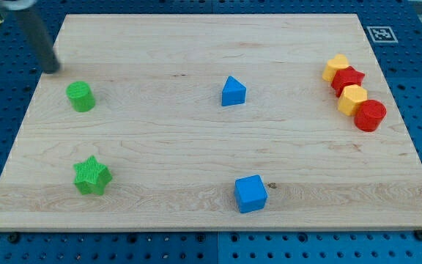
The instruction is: Push green circle to the left of blue triangle
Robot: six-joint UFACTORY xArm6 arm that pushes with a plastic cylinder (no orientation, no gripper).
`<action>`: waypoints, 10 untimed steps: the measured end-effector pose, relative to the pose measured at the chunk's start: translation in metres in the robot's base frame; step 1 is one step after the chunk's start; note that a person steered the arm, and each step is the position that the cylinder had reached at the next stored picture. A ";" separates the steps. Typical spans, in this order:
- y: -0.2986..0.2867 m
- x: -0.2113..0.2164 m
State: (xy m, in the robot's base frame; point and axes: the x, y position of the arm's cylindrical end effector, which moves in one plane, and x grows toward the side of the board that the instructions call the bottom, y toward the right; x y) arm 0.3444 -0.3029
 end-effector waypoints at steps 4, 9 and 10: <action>0.094 0.077; 0.148 0.003; 0.207 0.023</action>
State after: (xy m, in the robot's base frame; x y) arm 0.3670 -0.0962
